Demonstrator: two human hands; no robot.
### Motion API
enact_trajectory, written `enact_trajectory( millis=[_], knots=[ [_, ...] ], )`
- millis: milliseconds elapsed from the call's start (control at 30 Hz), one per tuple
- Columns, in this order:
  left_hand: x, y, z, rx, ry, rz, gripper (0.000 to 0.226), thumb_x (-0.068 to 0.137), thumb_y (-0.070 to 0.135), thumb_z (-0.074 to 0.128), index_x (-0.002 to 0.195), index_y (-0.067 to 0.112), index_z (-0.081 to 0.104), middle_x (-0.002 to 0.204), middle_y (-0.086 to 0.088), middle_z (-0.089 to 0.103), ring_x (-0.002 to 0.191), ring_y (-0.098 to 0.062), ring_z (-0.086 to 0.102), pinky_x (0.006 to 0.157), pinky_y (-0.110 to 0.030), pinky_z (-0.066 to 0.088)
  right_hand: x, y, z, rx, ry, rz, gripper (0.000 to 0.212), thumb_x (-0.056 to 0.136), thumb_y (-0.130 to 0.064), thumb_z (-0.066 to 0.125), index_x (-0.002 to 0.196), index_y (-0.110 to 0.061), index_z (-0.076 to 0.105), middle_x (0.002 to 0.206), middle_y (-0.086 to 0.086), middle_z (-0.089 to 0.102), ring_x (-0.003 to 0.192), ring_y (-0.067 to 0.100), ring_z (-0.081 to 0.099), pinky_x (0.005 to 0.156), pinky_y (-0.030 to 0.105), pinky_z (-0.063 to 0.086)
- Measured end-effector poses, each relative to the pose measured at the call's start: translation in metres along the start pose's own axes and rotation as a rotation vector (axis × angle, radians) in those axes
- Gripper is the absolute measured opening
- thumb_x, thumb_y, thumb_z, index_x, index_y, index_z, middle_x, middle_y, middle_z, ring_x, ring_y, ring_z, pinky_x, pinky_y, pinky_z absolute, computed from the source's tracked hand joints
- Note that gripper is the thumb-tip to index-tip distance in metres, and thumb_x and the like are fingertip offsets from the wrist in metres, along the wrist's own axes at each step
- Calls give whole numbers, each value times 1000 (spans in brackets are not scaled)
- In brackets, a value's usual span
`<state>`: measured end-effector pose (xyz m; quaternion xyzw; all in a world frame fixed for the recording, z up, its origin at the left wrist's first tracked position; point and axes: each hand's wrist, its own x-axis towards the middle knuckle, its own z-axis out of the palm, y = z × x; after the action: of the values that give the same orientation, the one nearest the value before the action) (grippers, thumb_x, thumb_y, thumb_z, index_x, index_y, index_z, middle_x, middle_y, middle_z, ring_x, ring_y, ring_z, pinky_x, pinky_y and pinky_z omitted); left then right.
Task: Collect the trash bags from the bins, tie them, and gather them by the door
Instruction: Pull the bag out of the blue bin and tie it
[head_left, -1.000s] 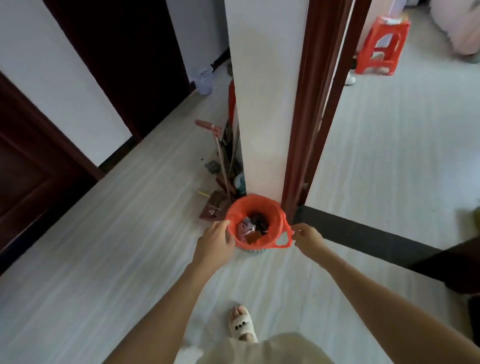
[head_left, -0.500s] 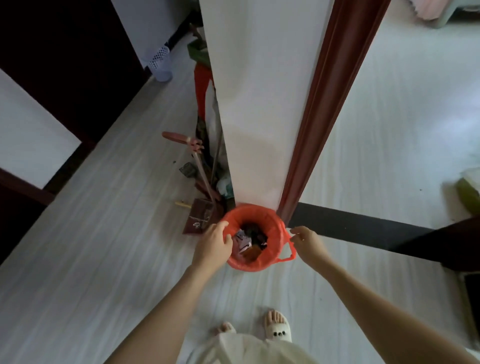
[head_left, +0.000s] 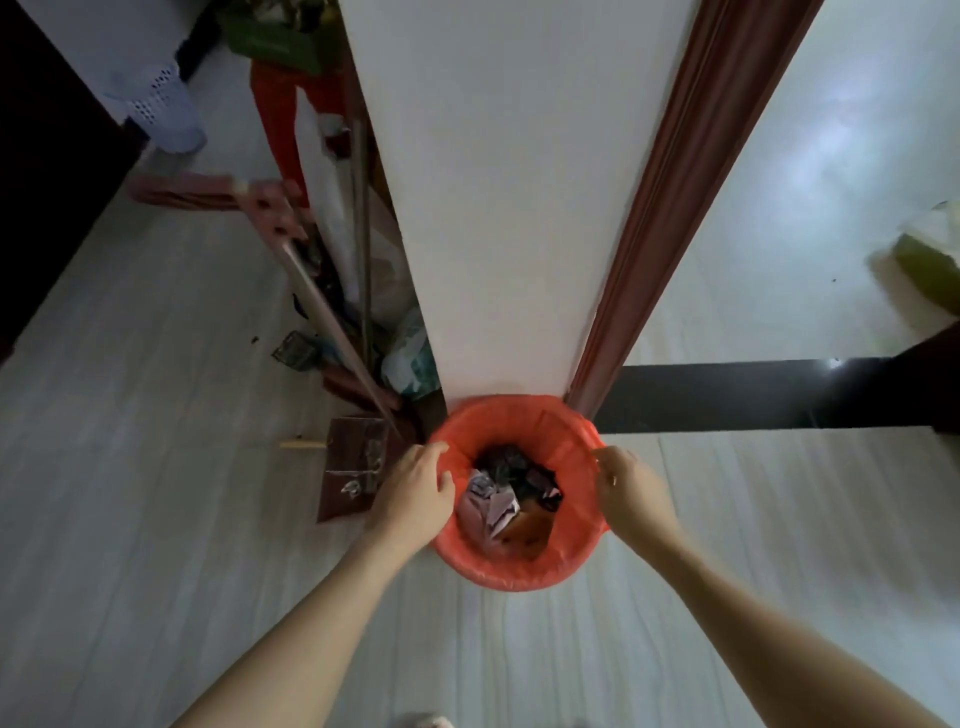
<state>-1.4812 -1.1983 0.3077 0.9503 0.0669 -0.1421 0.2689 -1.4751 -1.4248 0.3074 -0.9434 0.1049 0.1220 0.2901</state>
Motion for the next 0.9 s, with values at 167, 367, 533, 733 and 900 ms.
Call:
enact_trajectory(
  millis=[167,367,533,733,900],
  knots=[
    [72,-45,95,56,21,100,42,90,12,46,132,6,46,134,-13,49,127,-25,45,109,-29,29,59,69,87,-180,89,-28,35,92,-17,39,124,-15,53,123,11,56,117,31,48,98,41,40],
    [161,-83,167,299,250,41,49,94,30,39,140,13,33,137,-10,43,126,-31,40,98,-46,38,141,121,151,-186,234,29,45,95,-42,34,130,-17,47,134,11,48,127,31,38,102,46,32],
    [198,-101,193,234,346,-77,44,96,38,35,132,14,44,130,-15,52,121,-36,46,97,-46,37,180,136,182,-56,270,26,41,94,-42,37,104,-9,59,112,16,61,112,37,50,88,43,40],
    [191,-108,200,35,602,-8,28,91,24,53,108,5,66,107,-23,66,99,-41,60,80,-42,47,177,142,188,269,424,-62,16,86,-11,56,96,-5,67,106,15,62,106,32,53,83,30,37],
    [187,-113,205,-24,686,189,13,84,7,61,88,-4,66,91,-24,67,87,-40,63,76,-44,47,164,141,190,143,444,-258,16,87,-6,52,96,-9,64,109,10,62,111,31,49,95,42,38]
  ],
)
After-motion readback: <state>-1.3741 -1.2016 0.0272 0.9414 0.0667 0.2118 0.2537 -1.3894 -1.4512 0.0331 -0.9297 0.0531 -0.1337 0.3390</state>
